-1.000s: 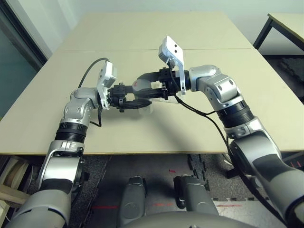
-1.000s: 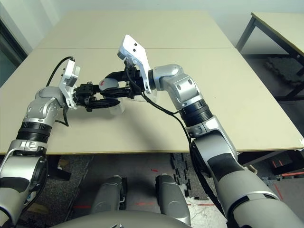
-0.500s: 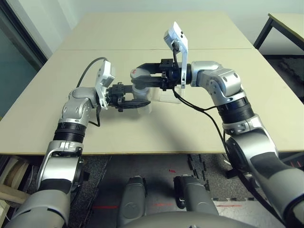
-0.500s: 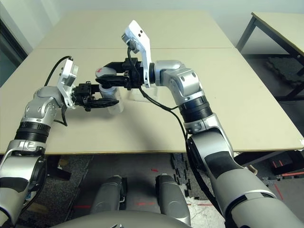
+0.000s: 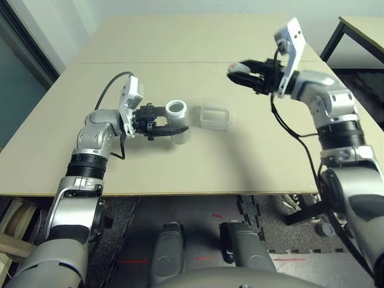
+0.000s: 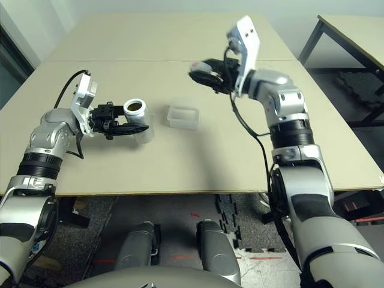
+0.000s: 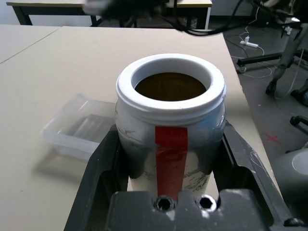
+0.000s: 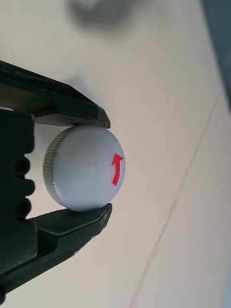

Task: Pour the medicine from the bottle into the box.

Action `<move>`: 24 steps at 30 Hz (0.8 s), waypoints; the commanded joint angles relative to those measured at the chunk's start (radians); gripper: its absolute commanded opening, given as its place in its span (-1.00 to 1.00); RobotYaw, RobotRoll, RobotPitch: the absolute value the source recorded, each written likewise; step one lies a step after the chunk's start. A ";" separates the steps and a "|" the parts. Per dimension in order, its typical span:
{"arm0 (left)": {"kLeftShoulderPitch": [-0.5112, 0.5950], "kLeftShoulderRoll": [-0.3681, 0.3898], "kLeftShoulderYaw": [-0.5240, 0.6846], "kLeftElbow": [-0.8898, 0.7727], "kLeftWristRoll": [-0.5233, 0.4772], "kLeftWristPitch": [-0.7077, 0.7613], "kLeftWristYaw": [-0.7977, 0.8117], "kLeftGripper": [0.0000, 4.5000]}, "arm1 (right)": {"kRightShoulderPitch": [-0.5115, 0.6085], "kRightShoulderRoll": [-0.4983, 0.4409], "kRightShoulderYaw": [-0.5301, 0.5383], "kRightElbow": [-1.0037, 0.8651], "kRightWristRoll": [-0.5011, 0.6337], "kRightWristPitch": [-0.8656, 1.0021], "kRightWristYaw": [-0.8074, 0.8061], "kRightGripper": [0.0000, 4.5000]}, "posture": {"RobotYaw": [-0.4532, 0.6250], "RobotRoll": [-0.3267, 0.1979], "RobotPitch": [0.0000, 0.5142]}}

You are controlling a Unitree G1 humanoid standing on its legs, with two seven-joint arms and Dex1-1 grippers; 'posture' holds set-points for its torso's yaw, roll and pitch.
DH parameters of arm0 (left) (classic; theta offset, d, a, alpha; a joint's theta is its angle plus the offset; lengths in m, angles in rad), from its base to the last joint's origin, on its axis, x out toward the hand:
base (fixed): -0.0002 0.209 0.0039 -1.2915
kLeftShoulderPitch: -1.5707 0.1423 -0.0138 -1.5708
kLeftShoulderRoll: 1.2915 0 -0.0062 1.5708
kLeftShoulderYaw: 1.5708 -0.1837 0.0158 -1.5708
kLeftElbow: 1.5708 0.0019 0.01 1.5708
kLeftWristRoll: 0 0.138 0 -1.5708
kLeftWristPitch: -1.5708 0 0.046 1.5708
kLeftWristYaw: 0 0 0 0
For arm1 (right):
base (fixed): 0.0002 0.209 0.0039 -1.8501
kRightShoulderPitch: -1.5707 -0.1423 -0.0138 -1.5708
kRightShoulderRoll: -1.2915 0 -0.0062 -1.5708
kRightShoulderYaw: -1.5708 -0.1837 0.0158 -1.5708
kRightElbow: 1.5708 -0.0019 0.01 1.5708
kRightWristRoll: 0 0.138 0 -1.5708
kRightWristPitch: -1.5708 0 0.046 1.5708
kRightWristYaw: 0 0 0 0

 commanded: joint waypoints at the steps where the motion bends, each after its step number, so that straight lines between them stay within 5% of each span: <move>1: -0.020 0.011 0.009 0.032 0.013 -0.019 -0.003 0.13 | 0.038 -0.009 -0.020 0.093 -0.048 -0.092 -0.062 0.15 | -0.21 0.25 -0.70; 12: -0.033 0.019 0.020 0.051 0.017 -0.041 0.009 0.13 | 0.035 0.040 -0.022 0.448 -0.127 -0.323 -0.172 0.15 | -0.18 0.25 -0.70; 23: -0.053 0.018 0.016 0.060 0.028 -0.062 0.021 0.13 | -0.010 0.066 -0.002 0.550 -0.179 -0.366 -0.147 0.15 | -0.18 0.25 -0.71; 24: -0.056 0.017 0.015 0.063 0.031 -0.068 0.023 0.13 | -0.009 0.064 0.004 0.549 -0.186 -0.356 -0.130 0.27 | -0.18 0.25 -0.71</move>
